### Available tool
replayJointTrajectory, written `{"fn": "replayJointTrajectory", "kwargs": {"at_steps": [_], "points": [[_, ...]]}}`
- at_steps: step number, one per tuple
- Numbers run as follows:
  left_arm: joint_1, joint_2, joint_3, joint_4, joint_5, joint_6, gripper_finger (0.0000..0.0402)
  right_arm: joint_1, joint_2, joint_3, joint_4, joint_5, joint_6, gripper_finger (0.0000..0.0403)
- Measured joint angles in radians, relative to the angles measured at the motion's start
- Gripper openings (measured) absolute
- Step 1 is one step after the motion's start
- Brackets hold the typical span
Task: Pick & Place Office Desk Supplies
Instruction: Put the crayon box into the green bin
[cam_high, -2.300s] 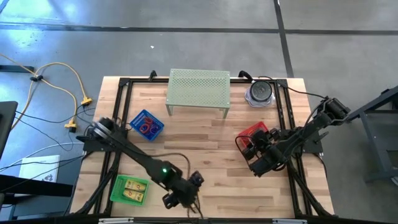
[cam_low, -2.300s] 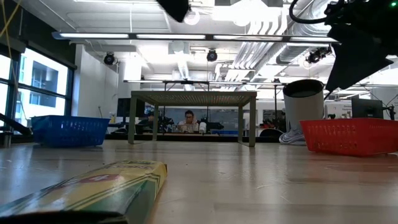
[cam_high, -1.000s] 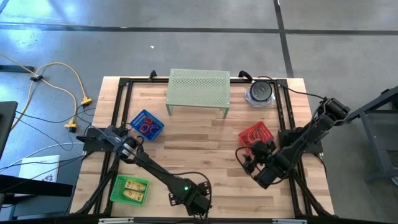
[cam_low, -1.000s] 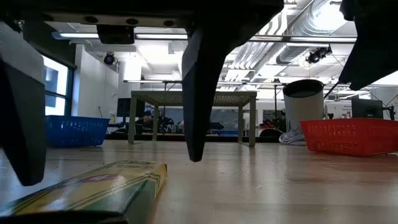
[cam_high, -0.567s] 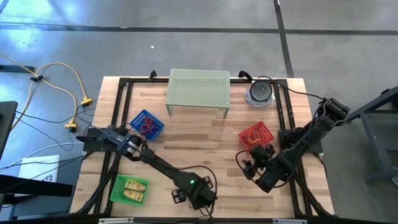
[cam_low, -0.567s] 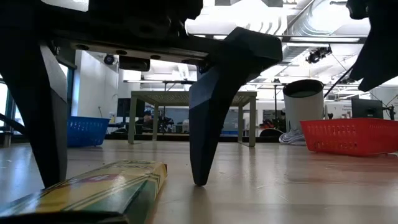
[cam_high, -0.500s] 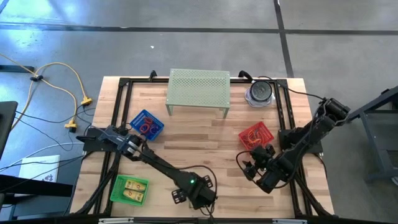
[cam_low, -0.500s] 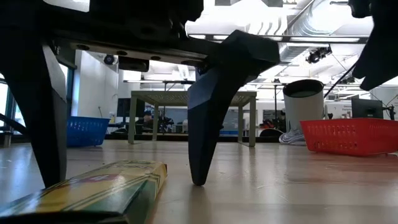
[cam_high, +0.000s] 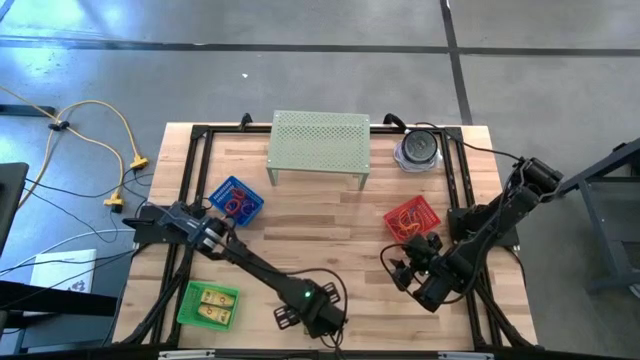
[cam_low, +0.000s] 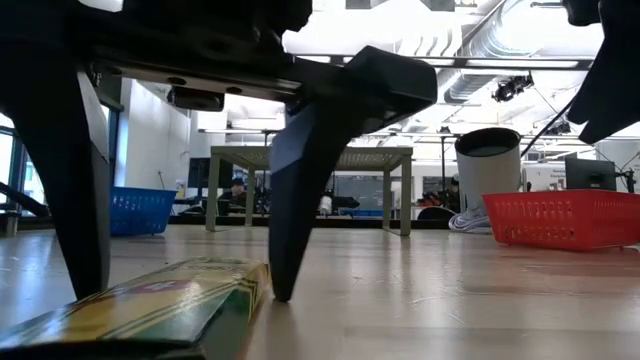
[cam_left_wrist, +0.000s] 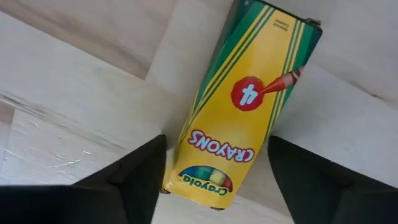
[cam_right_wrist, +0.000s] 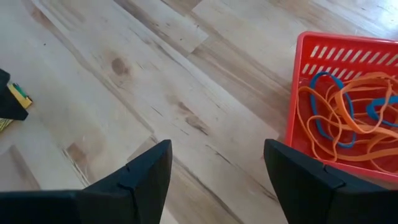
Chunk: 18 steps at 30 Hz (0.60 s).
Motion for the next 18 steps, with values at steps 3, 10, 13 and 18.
{"fn": "replayJointTrajectory", "kwargs": {"at_steps": [3, 10, 13, 18], "points": [[-0.007, 0.0, 0.0, -0.002, -0.003, 0.0, 0.0241, 0.0, 0.0, 0.0, 0.003, 0.001, 0.0, 0.0244], [-0.022, 0.0, -0.001, 0.002, -0.035, 0.004, 0.0207, 0.0, 0.0, 0.0, 0.003, 0.0, 0.0, 0.0244], [-0.024, 0.0, 0.0, 0.004, -0.062, 0.0, 0.0205, 0.0, 0.0, 0.0, 0.003, 0.0, 0.0, 0.0244], [-0.023, -0.002, 0.0, 0.004, -0.074, -0.03, 0.0205, 0.0, 0.0, 0.0, 0.003, 0.0, 0.0, 0.0244]]}}
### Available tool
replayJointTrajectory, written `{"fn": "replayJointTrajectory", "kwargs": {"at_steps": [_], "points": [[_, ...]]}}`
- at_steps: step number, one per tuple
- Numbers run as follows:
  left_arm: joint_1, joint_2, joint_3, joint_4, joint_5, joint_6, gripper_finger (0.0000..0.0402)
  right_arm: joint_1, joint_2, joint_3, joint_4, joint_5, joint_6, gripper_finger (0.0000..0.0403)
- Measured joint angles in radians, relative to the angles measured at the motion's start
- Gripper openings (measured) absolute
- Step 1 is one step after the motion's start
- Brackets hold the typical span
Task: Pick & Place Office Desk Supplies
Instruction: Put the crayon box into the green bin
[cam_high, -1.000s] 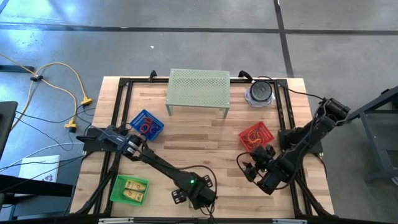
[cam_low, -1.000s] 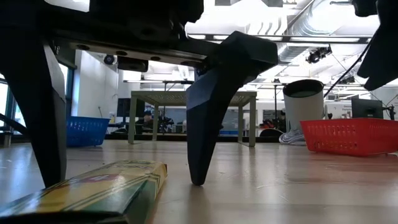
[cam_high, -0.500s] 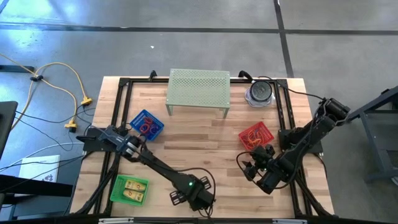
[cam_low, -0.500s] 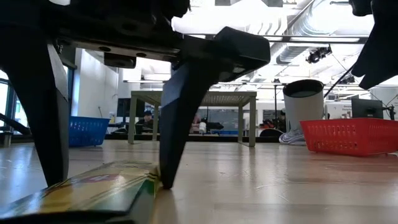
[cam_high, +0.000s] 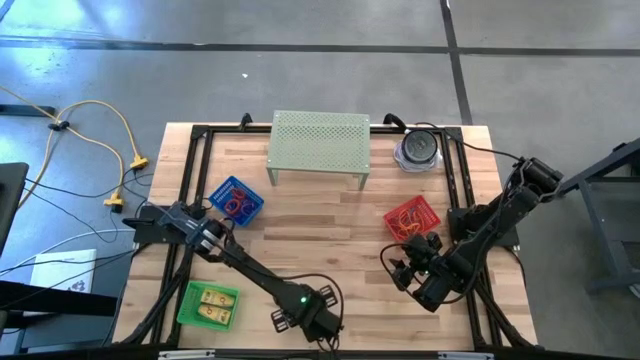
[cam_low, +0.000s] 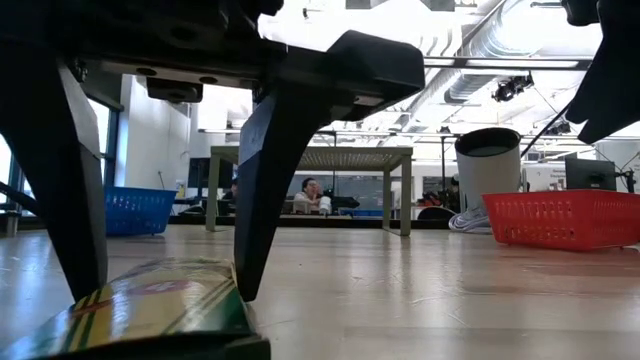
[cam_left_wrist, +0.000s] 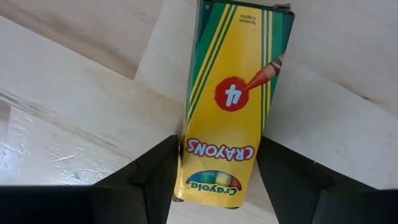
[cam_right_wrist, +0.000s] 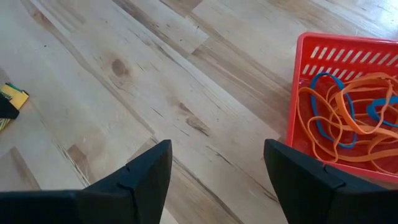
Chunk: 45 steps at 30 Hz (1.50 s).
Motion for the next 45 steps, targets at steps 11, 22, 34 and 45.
{"fn": "replayJointTrajectory", "kwargs": {"at_steps": [11, 22, 34, 45], "points": [[-0.008, -0.053, -0.005, 0.015, -0.033, -0.042, 0.0205, 0.0, 0.0, 0.0, 0.0, 0.0, 0.0, 0.0244], [-0.009, -0.054, -0.003, 0.012, -0.015, -0.041, 0.0174, 0.0, 0.0, 0.0, 0.0, 0.0, 0.0, 0.0244], [-0.01, -0.053, -0.002, 0.02, -0.067, -0.06, 0.0171, 0.0, 0.0, 0.0, 0.0, 0.0, 0.0, 0.0244], [-0.009, -0.053, -0.002, 0.063, -0.064, -0.207, 0.0171, 0.0, 0.0, 0.0, 0.007, 0.0, 0.0, 0.0244]]}}
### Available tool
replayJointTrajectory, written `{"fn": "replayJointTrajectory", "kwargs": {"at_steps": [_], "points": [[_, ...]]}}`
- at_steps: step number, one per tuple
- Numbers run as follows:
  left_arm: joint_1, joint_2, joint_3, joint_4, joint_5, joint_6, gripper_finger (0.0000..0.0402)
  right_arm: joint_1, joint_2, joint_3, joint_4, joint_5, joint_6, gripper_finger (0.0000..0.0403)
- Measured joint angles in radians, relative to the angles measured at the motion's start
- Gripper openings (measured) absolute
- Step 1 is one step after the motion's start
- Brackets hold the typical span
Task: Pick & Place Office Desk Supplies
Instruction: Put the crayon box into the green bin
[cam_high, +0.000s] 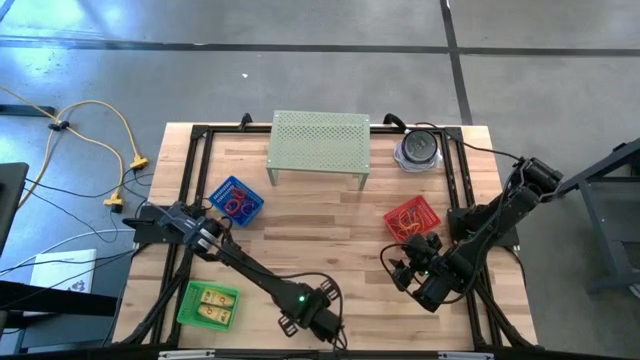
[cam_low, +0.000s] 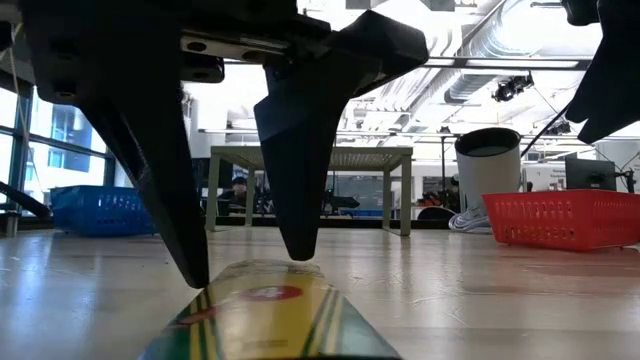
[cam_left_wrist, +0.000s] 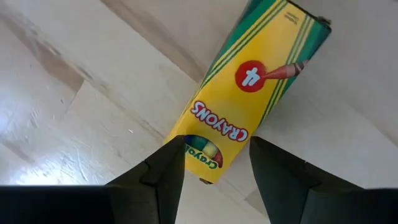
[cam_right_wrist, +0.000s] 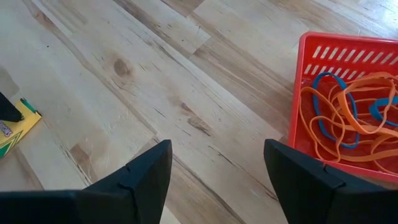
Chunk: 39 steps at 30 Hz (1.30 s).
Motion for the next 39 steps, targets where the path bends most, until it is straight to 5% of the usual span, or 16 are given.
{"fn": "replayJointTrajectory", "kwargs": {"at_steps": [7, 28, 39], "points": [[0.005, 0.0, 0.0, 0.001, 0.004, -0.067, 0.0171, 0.0, 0.0, 0.0, 0.0, 0.0, 0.0, 0.0244], [-0.011, 0.0, 0.002, 0.017, -0.079, 0.214, 0.0285, 0.0, 0.0, 0.0, 0.0, 0.0, -0.005, 0.0244], [-0.003, 0.0, 0.002, 0.047, -0.056, 0.412, 0.0294, -0.039, 0.0, 0.0, 0.002, -0.001, -0.025, 0.0244]]}}
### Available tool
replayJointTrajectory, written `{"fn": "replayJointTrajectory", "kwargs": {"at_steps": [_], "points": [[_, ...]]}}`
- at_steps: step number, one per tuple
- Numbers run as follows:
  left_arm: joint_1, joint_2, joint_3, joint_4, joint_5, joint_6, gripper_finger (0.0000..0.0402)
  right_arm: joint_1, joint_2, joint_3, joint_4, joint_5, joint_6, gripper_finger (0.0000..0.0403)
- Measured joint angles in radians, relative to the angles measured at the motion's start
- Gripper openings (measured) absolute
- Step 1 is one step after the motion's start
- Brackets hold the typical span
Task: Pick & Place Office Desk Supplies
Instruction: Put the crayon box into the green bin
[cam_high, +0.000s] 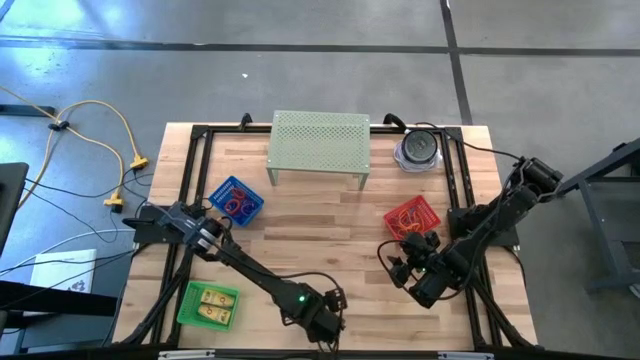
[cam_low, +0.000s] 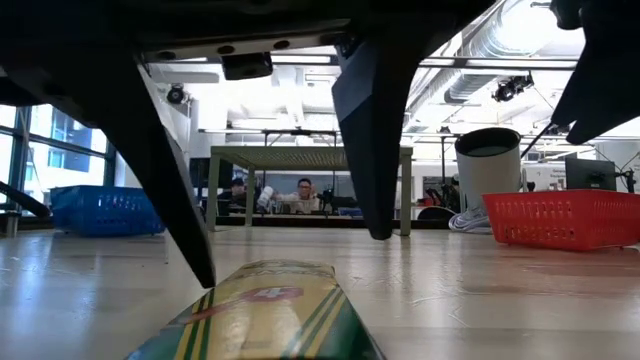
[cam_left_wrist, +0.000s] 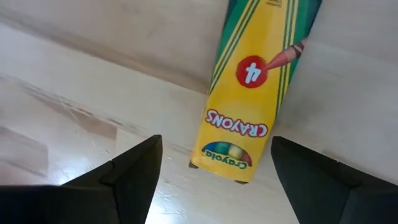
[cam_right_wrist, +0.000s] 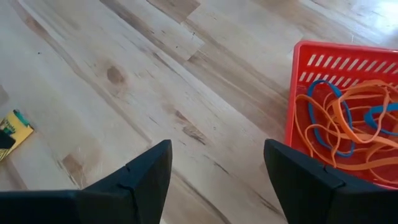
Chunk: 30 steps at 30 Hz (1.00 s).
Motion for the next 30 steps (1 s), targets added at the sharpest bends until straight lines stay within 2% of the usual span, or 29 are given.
{"fn": "replayJointTrajectory", "kwargs": {"at_steps": [9, 16, 25, 30], "points": [[0.02, 0.029, 0.001, 0.012, 0.101, 0.039, 0.0294, -0.003, 0.0, 0.0, 0.007, -0.002, 0.0, 0.0244], [0.02, 0.03, 0.0, 0.019, 0.113, 0.077, 0.0293, -0.003, 0.001, 0.0, 0.01, 0.004, 0.0, 0.0244], [0.042, 0.053, 0.0, 0.019, 0.216, 0.1, 0.0263, -0.003, 0.001, 0.0, 0.01, 0.011, -0.001, 0.0244], [0.05, 0.071, 0.0, 0.018, 0.265, 0.102, 0.026, -0.002, 0.001, 0.0, 0.01, 0.058, -0.005, 0.0244]]}}
